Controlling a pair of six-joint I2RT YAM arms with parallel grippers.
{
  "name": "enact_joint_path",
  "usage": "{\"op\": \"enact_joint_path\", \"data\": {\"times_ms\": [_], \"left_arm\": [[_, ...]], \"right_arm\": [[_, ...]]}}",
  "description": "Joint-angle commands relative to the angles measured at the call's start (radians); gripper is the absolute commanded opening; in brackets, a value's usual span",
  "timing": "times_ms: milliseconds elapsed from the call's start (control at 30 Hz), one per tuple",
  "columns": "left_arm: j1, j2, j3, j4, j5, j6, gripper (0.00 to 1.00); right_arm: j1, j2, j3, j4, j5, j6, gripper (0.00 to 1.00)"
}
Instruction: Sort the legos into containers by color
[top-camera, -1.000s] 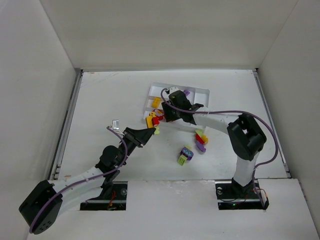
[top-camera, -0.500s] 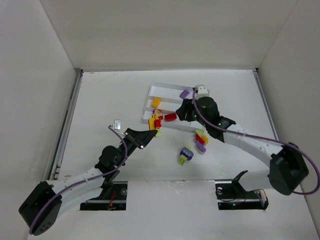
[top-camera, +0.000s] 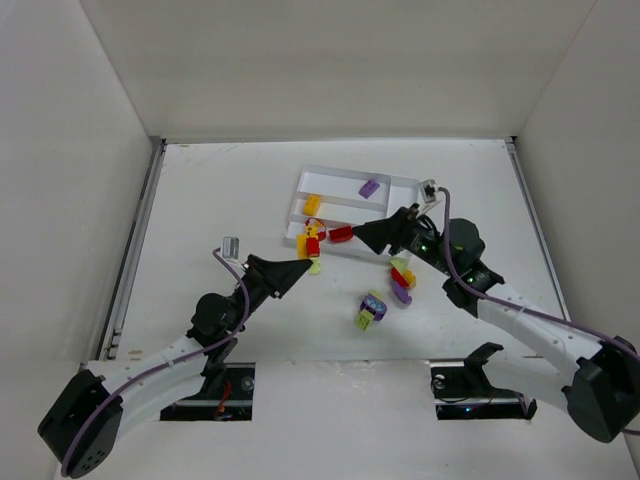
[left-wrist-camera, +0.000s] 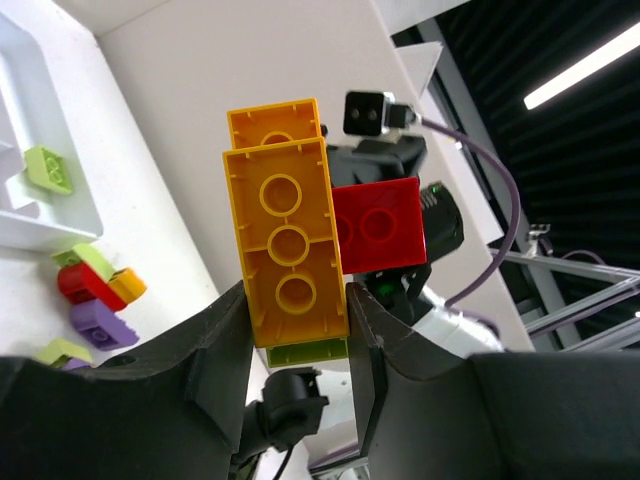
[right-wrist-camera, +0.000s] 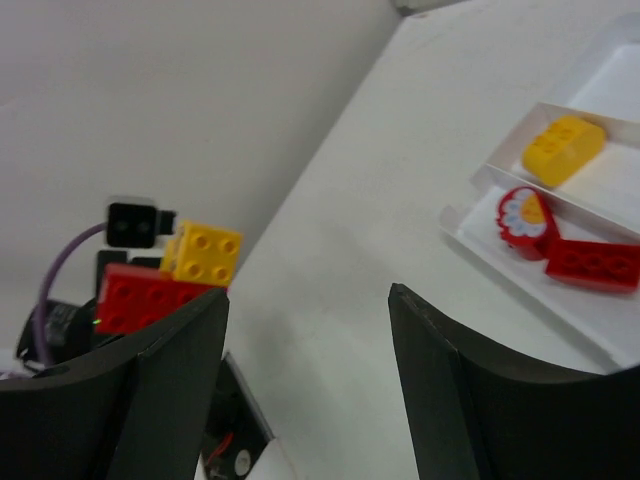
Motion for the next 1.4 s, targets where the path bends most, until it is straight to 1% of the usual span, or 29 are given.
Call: {"op": "enact_joint_path", "data": {"times_ms": [0, 100, 200, 400, 533, 700, 900, 1000, 1167, 1200, 1267, 1367], "left_arm": [[0.020, 0.012, -0.087, 0.149, 0.034, -0.060, 0.17], [0.026, 0.034, -0.093, 0.179, 0.044, -0.080, 0.17], [0.028, 0.040, -0.090, 0.195, 0.044, -0.088, 0.17], [0.011, 0.041, -0.079, 0.195, 0.033, -0.083, 0.17], [0.002, 0.038, -0.076, 0.195, 0.024, -0.083, 0.17], [-0.009, 0.031, -0.078, 0.195, 0.012, -0.079, 0.17], [-0.011, 0.032, -0.079, 0.198, 0.010, -0.074, 0.17], [-0.012, 0.029, -0.087, 0.199, 0.012, -0.074, 0.17], [-0.021, 0.034, -0.090, 0.183, 0.010, -0.059, 0.17], [-0.021, 0.038, -0.090, 0.173, 0.004, -0.051, 0.16], [-0.026, 0.049, -0.084, 0.141, -0.018, -0.027, 0.16], [-0.043, 0.060, -0.058, 0.083, -0.065, 0.030, 0.15]], "right_arm": [[0.040, -0.056, -0.019, 0.112, -0.067, 0.023, 0.71], [0.078, -0.084, -0.039, 0.142, -0.086, 0.023, 0.71], [0.124, -0.073, -0.040, 0.173, -0.127, 0.032, 0.72], [0.203, 0.011, -0.029, 0.208, -0.118, 0.049, 0.76], [0.239, 0.074, -0.015, 0.261, -0.116, 0.080, 0.74], [0.246, 0.111, -0.013, 0.331, -0.129, 0.118, 0.70], [0.250, 0.125, -0.030, 0.390, -0.146, 0.147, 0.70], [0.249, 0.087, -0.040, 0.370, -0.124, 0.126, 0.72], [0.242, 0.053, 0.009, 0.243, -0.101, 0.077, 0.82], [0.242, 0.041, 0.019, 0.204, -0.072, 0.056, 0.84], [0.265, 0.004, 0.040, 0.093, 0.040, -0.007, 0.86], [0.314, -0.041, 0.086, -0.075, 0.228, -0.101, 0.86]]}}
